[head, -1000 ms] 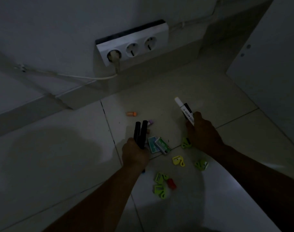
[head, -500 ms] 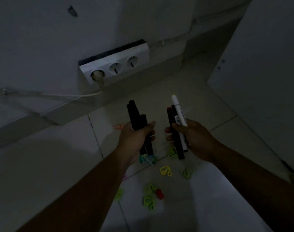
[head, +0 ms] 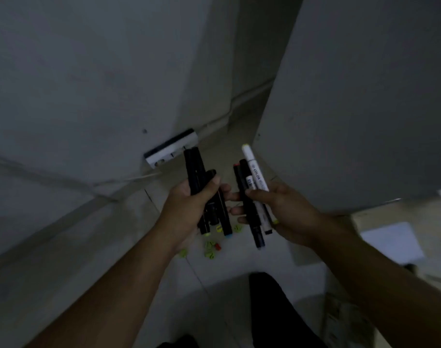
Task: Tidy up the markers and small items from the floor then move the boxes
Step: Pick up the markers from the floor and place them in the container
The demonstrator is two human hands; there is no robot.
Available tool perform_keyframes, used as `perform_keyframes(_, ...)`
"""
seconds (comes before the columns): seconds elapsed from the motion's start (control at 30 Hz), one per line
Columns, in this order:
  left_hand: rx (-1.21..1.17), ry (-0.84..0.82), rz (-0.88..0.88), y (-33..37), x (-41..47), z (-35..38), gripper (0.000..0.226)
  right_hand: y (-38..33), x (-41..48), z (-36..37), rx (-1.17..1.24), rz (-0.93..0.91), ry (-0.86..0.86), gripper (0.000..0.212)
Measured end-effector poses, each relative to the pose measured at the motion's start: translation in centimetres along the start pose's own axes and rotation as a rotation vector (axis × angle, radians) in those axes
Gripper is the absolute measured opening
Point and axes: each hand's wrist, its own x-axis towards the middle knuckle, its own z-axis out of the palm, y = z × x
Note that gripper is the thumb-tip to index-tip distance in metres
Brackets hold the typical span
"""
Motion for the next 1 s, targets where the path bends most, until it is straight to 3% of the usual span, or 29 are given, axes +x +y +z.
perform_keyframes(0.27, -0.031, -0.043, -0.034, 19.3, -19.2, 4.1, 0.031, -15.2, -20.3, 11.2, -0.02, -0.027, 0.017, 0.027)
perform_keyframes(0.5, -0.064, -0.089, 0.045, 28.7, -29.0, 7.3, 0.029, -22.6, -31.8, 15.8, 0.075, -0.174, 0.118, 0.015)
perform_keyframes(0.8, -0.077, -0.16, 0.062, 32.7, -30.3, 11.2, 0.034, -26.0, -34.8, 14.8, 0.279, -0.188, 0.157, 0.028)
perform_keyframes(1.0, -0.03, -0.139, 0.016, 34.1, -24.4, 16.1, 0.032, -31.2, -29.9, 9.3, 0.084, -0.23, 0.214, 0.018)
